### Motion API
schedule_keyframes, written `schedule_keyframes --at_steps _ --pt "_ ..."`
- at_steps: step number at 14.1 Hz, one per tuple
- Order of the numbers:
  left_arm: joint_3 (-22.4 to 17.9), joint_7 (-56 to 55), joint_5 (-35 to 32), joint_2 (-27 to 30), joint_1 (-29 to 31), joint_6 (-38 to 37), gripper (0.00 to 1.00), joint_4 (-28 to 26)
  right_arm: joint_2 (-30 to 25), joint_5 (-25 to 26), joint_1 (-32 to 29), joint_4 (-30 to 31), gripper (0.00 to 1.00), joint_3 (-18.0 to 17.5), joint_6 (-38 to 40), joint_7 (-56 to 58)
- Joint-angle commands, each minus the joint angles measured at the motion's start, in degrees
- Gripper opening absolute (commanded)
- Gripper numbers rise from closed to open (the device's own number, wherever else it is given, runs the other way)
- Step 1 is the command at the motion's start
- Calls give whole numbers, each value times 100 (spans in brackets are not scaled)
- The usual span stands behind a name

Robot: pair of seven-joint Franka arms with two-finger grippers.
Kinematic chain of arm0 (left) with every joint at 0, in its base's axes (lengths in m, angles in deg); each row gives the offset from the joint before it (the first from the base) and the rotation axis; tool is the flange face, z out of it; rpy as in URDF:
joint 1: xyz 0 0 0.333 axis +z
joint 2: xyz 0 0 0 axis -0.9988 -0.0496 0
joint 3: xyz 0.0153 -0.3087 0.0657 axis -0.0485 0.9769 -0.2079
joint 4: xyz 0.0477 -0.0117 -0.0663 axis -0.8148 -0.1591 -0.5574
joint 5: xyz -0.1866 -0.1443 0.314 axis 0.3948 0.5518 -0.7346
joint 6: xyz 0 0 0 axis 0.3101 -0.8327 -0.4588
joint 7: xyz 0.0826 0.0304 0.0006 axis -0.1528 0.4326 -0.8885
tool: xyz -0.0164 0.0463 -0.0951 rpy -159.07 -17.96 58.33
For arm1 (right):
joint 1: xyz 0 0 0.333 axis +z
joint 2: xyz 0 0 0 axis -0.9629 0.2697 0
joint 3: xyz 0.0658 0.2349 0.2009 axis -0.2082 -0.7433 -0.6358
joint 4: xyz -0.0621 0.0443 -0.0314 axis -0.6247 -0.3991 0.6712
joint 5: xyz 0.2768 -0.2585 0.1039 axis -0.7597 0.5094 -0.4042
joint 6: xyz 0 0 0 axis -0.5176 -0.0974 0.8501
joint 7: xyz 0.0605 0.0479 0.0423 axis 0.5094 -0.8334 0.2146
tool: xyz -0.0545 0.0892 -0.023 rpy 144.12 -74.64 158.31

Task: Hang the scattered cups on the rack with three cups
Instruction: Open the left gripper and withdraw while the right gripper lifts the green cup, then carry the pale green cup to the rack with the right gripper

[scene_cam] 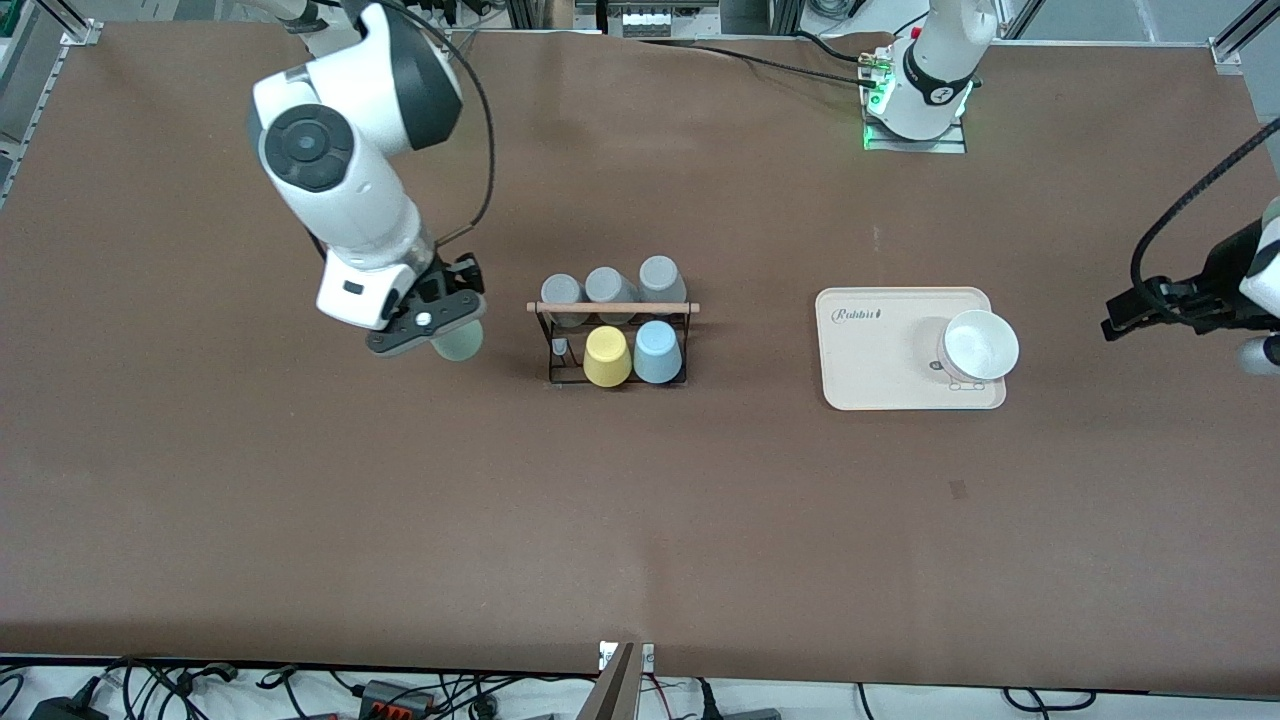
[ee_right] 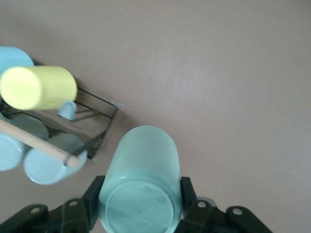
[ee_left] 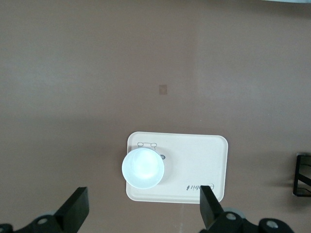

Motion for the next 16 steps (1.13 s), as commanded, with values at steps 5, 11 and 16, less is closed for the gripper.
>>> schedule_keyframes --at_steps 5,11,16 --pt "104 -2 9 746 -13 469 100 -1230 880 -48 523 -884 18 59 83 -581" --pt "130 -2 -62 808 22 673 100 -1408 1127 -39 771 -1122 18 59 83 -1065" --pt "156 -11 18 686 40 593 100 -1144 1206 4 806 -1122 18 59 74 -1091"
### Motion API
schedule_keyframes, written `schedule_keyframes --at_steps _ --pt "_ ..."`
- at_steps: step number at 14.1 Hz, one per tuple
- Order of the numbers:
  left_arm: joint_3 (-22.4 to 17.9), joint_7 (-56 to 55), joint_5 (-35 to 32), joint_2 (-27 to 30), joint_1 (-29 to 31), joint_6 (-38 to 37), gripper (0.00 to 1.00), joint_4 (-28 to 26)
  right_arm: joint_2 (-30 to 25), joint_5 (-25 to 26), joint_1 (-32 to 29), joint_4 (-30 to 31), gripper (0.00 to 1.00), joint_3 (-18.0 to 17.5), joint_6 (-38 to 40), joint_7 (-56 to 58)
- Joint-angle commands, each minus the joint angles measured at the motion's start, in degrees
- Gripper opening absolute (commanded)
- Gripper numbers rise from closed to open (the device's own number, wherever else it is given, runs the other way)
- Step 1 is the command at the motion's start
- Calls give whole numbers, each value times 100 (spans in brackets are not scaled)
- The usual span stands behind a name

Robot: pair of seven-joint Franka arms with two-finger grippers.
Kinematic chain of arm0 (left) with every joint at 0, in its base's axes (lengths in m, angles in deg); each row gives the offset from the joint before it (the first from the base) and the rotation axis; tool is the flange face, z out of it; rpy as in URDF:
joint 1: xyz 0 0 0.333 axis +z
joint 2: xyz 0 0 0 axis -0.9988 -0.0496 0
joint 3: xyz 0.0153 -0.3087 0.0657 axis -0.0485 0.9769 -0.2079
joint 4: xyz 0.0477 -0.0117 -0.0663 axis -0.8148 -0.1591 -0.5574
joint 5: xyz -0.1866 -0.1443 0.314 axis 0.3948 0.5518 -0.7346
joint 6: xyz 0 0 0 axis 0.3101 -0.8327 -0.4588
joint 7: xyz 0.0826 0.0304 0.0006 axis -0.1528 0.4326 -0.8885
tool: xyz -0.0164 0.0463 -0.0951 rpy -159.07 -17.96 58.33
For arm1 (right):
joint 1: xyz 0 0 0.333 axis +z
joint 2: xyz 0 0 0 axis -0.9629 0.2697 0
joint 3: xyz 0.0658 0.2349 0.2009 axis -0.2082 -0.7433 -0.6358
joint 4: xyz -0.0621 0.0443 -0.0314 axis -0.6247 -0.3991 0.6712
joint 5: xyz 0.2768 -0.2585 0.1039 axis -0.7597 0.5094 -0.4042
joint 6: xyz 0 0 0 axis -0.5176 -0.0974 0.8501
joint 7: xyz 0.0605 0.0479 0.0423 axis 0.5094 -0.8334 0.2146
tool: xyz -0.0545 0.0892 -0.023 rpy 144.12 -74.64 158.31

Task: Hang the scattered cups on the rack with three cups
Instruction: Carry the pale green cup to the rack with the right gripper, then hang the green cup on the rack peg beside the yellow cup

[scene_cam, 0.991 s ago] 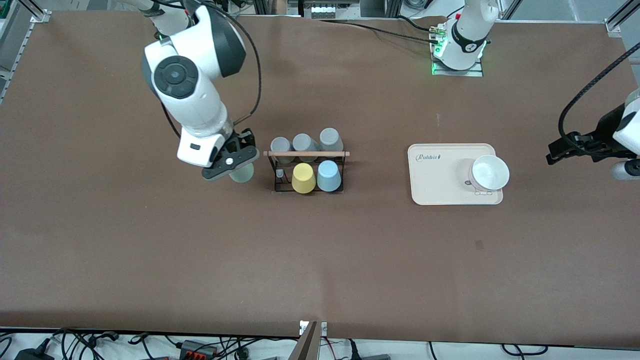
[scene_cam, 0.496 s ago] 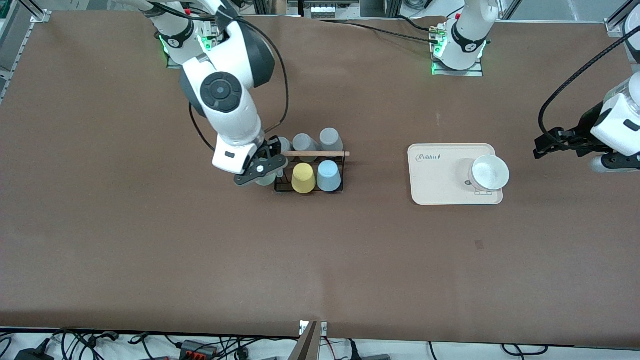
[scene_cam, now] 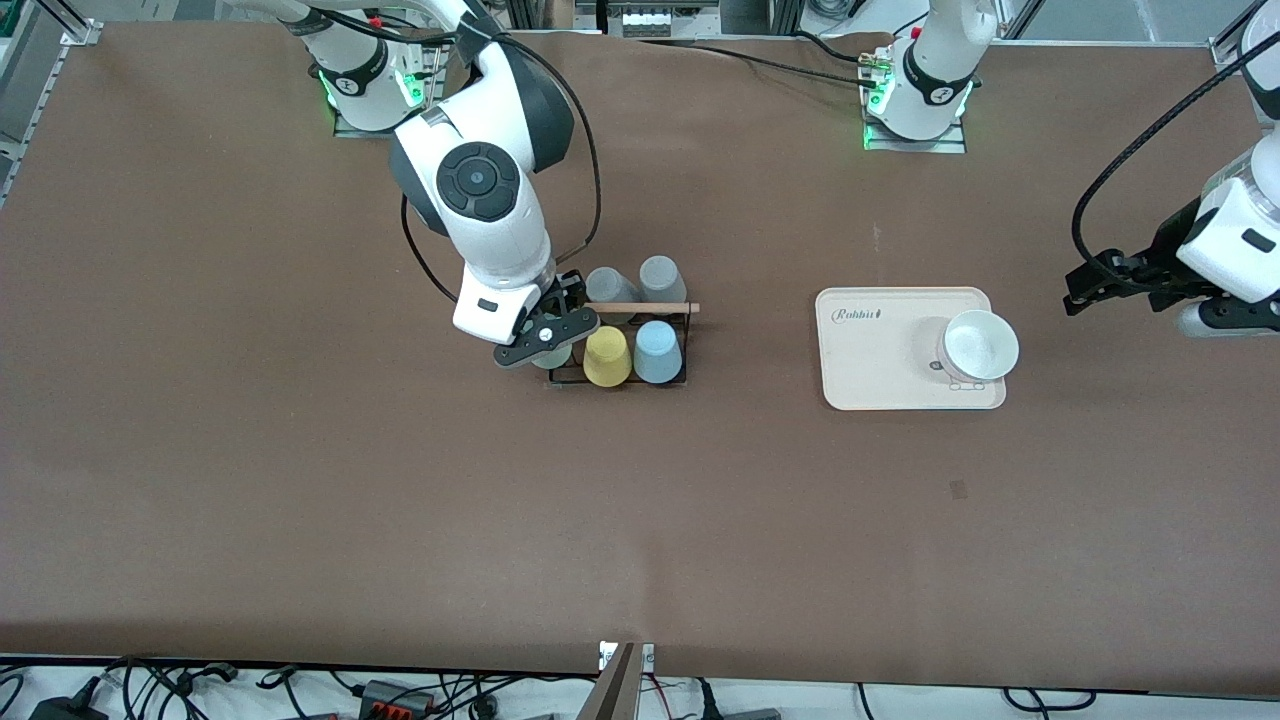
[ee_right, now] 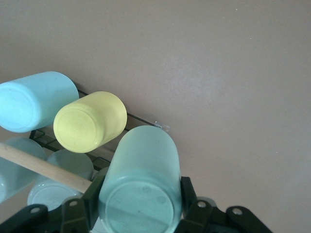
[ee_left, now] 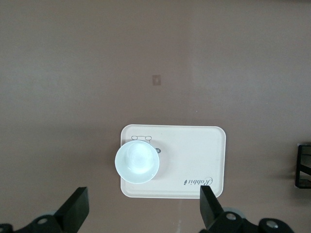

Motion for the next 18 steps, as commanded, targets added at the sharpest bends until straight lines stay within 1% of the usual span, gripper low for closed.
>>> schedule_keyframes --at_steps 1,7,12,14,18 --pt "44 9 20 -23 31 -38 100 65 155 0 83 -173 18 52 73 -133" --pt "44 8 29 -67 13 -47 100 144 305 -18 118 -164 18 52 -103 -283" --pt "53 0 20 -67 30 -99 100 92 358 -1 162 -164 18 52 -121 -283" --pt "53 8 -6 -67 30 -99 100 74 393 8 162 -156 18 52 -269 -292" --pt "61 8 -50 -67 -13 -91 100 109 524 17 188 -156 19 52 -323 -292"
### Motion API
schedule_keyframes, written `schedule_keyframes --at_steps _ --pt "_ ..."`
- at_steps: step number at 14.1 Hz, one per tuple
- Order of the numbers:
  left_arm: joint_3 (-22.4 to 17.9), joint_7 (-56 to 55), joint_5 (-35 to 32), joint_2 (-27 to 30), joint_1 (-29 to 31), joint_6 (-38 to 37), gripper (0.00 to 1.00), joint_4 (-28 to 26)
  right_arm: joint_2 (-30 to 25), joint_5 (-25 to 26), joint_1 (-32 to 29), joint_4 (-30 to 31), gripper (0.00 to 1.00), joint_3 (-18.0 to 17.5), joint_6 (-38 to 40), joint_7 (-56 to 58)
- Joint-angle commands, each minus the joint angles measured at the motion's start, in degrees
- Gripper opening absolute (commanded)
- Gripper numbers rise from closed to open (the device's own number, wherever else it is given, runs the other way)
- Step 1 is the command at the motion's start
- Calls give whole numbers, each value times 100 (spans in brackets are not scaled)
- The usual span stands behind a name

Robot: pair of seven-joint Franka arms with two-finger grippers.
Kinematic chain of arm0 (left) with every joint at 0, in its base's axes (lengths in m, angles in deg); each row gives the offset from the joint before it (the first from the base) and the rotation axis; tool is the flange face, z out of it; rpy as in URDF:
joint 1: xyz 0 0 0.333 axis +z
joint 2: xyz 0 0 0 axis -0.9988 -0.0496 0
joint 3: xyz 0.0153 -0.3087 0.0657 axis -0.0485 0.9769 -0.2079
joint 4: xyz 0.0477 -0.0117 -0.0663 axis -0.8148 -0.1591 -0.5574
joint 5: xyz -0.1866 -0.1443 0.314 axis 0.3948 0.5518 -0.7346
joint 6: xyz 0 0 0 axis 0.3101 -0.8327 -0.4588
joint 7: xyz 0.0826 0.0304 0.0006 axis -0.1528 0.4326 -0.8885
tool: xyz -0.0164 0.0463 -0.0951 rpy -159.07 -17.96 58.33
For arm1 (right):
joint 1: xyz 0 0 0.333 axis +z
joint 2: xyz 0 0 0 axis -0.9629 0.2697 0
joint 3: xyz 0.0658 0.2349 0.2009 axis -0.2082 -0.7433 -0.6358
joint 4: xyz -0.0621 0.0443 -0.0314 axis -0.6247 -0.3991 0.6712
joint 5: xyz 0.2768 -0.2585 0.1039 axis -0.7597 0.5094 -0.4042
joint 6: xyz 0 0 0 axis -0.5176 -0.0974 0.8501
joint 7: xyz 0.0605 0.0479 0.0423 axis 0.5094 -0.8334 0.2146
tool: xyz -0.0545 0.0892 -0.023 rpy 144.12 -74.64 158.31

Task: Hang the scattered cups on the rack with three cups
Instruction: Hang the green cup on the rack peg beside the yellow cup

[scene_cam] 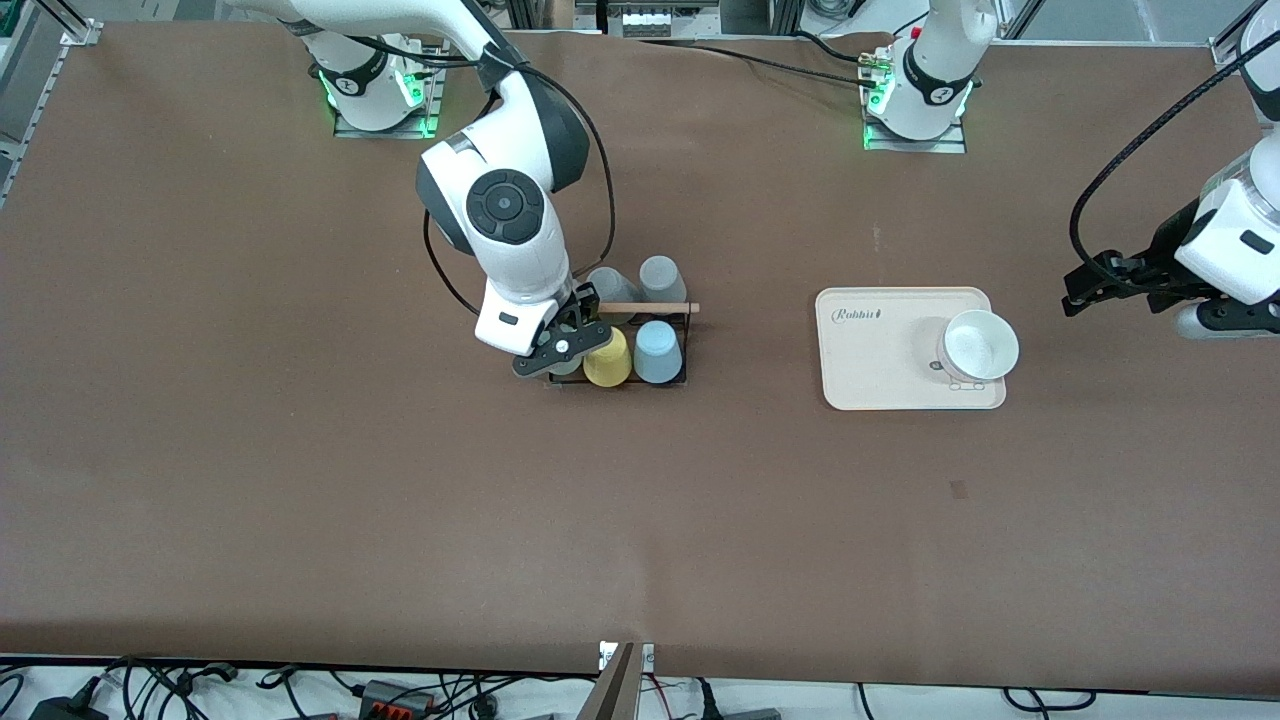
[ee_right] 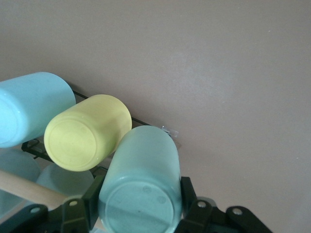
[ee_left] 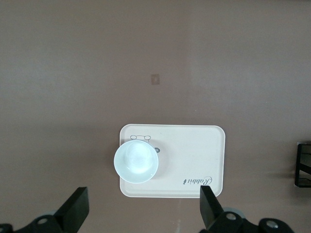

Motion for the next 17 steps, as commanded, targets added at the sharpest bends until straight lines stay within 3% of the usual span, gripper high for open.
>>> schedule_keyframes --at_steps 1,11,12,14,16,17 --pt "31 9 -52 -23 -8 -64 100 93 166 17 94 -151 19 52 -70 -107" --pt "31 9 -60 -23 -8 -56 100 102 351 43 129 -116 38 61 -123 -107" --pt "31 9 -60 -23 -8 -56 100 102 351 43 121 -108 44 61 -123 -107" --pt "31 9 -69 -23 -16 -56 100 111 368 34 121 -107 66 70 -123 -107" --pt "40 9 -69 -15 -25 -47 100 111 368 43 121 -107 81 70 -123 -107" --pt "32 9 -69 -14 -25 -47 100 111 368 43 112 -107 83 70 -123 -107"
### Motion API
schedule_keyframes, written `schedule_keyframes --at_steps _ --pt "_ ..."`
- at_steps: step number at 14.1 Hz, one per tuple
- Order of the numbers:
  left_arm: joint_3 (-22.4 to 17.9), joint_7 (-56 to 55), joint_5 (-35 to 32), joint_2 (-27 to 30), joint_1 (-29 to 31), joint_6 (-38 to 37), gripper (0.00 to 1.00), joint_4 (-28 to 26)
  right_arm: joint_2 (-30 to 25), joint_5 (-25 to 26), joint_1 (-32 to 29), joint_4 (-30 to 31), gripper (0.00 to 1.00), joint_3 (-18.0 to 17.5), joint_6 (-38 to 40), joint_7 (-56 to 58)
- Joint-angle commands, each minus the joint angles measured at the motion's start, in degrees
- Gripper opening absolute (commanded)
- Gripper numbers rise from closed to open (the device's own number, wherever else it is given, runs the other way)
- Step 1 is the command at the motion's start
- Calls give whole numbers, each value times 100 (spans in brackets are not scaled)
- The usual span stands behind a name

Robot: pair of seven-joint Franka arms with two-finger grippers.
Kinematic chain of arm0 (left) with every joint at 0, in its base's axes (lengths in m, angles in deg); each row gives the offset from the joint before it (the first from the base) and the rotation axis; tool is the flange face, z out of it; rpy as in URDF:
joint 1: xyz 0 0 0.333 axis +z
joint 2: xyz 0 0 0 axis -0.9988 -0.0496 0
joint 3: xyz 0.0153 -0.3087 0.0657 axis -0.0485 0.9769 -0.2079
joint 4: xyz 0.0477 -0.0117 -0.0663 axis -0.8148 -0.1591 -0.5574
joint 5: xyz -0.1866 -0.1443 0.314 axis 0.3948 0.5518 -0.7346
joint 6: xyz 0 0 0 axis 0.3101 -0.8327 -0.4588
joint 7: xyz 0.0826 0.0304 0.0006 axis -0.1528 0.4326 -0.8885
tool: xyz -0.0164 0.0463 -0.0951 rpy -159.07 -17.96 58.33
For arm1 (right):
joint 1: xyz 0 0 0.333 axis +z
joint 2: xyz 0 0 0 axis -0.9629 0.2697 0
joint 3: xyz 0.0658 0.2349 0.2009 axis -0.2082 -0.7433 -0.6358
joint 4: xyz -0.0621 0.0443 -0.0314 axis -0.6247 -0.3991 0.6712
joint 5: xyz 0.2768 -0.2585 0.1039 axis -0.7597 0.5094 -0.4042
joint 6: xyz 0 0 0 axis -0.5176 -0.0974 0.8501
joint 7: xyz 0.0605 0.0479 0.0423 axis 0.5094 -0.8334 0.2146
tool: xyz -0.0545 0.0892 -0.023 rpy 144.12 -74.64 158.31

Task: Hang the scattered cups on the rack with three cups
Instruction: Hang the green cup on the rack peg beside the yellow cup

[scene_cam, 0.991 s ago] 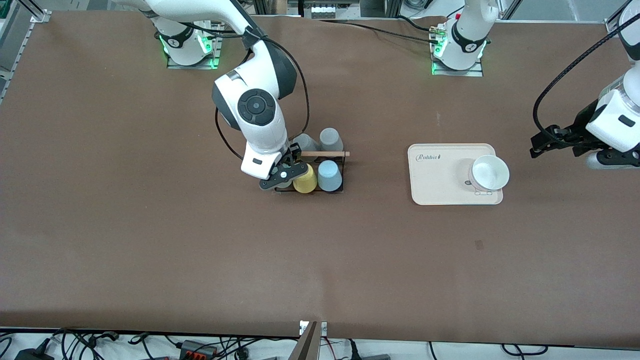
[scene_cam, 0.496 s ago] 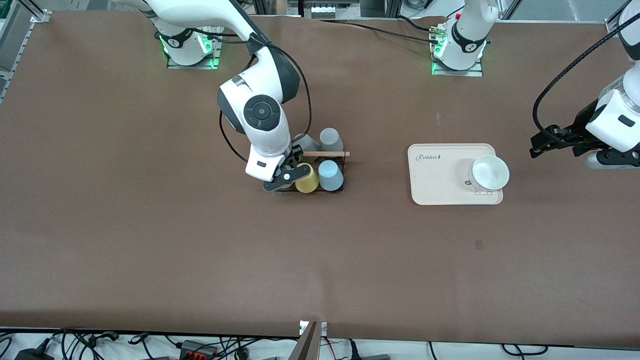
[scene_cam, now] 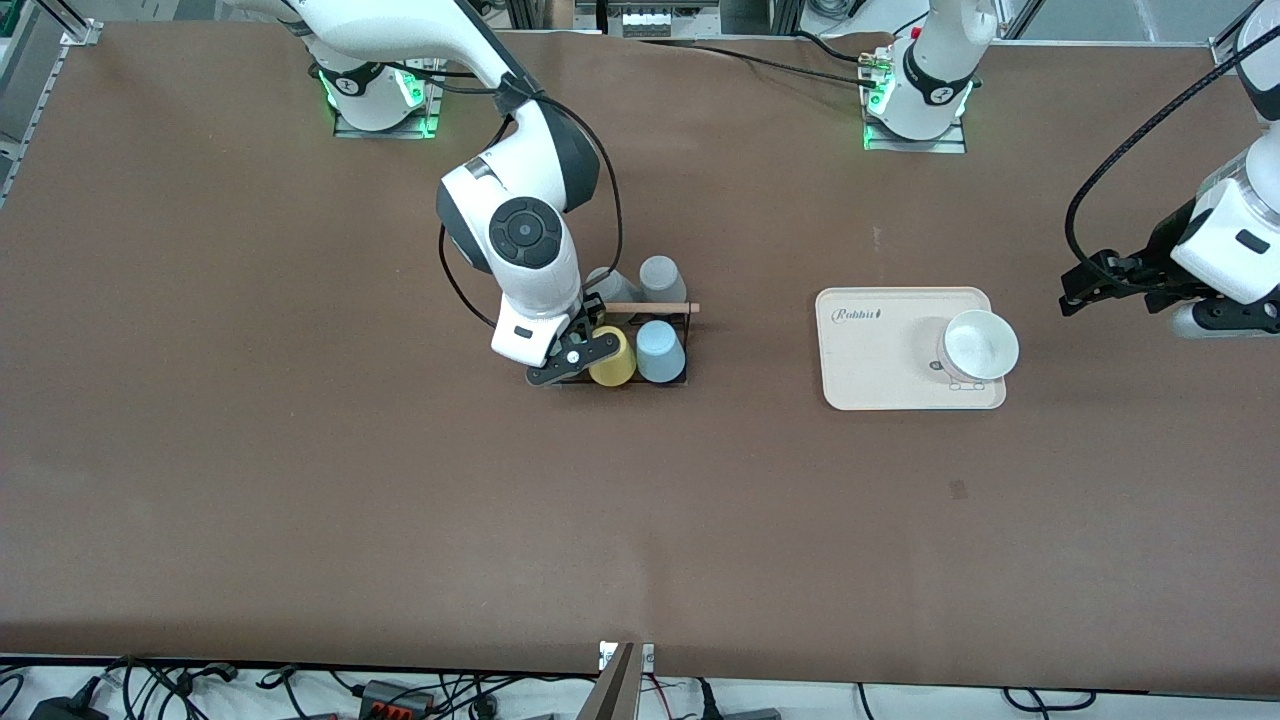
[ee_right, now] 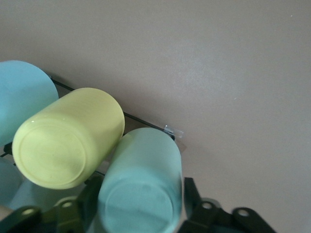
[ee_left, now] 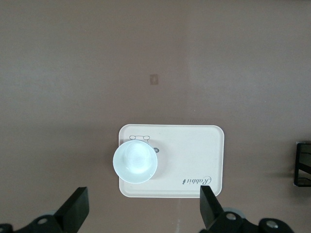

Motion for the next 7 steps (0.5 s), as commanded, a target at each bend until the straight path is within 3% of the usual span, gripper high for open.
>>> schedule_keyframes --at_steps 1,7 --pt "15 9 -69 -15 -6 -56 100 97 50 39 64 -107 100 47 12 -98" --pt "15 9 -51 20 3 -38 100 96 -12 30 73 -151 100 56 56 -71"
